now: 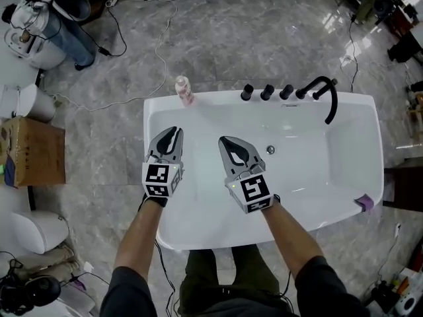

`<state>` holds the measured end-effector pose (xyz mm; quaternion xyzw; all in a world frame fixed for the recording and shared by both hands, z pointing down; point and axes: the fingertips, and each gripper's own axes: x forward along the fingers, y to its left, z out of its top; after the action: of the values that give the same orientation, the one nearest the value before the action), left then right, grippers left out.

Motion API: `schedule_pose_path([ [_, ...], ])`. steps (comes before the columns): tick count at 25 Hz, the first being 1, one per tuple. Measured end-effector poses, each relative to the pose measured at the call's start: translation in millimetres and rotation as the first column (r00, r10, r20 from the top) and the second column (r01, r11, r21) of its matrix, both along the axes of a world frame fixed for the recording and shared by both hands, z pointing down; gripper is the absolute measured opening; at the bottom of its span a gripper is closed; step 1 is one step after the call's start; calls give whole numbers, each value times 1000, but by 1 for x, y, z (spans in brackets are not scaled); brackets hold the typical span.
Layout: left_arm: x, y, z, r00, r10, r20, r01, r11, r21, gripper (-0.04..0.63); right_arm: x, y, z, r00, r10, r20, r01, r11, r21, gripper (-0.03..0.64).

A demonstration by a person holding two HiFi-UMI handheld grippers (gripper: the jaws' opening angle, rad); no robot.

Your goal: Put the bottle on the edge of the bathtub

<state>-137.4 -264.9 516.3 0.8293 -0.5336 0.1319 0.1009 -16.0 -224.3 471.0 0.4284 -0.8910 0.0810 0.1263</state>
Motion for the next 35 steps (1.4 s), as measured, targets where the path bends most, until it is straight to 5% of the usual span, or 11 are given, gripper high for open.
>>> schedule_pose_path([
  [35, -13, 177, -192, 1000, 10, -1, -10, 998, 69, 2, -8, 124, -161, 1000, 10, -2, -10, 1000, 22, 0],
])
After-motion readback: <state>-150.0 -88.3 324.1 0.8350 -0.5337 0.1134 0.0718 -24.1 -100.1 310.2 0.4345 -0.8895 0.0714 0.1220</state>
